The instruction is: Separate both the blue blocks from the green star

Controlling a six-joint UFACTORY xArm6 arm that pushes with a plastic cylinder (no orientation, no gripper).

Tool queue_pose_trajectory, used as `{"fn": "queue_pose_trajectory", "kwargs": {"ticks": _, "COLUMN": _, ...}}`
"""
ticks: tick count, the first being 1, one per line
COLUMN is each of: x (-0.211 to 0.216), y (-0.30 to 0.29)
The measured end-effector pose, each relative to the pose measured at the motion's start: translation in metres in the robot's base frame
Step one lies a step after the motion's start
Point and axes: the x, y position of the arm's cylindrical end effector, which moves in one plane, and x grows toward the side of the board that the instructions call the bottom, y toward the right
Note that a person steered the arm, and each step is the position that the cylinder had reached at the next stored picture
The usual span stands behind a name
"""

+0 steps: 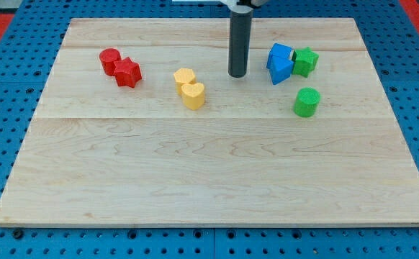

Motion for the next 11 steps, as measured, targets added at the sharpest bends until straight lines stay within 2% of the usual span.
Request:
{"fn": "queue_pose_trajectory", "kwargs": {"ticks": 2, "x": 0.034, "y": 0.032}}
{"fn": "queue_pose_trajectory", "kwargs": {"ticks": 3, "x": 0.032, "y": 0.065}}
{"fn": "queue_pose_trajectory", "kwargs": {"ticks": 5, "x": -0.045, "y": 0.068}}
{"fn": "queue_pose_trajectory", "kwargs": {"ticks": 6, "x": -0.068, "y": 0.078}}
{"fn": "queue_pose_trajectory", "kwargs": {"ticks": 9, "x": -0.019, "y": 0.081}}
{"fn": "queue_pose_trajectory", "kwargs": {"ticks": 10, "x": -0.054, "y": 0.080}}
{"fn": "queue_pose_trajectory", "kwargs": {"ticks": 11, "x": -0.053, "y": 0.143}}
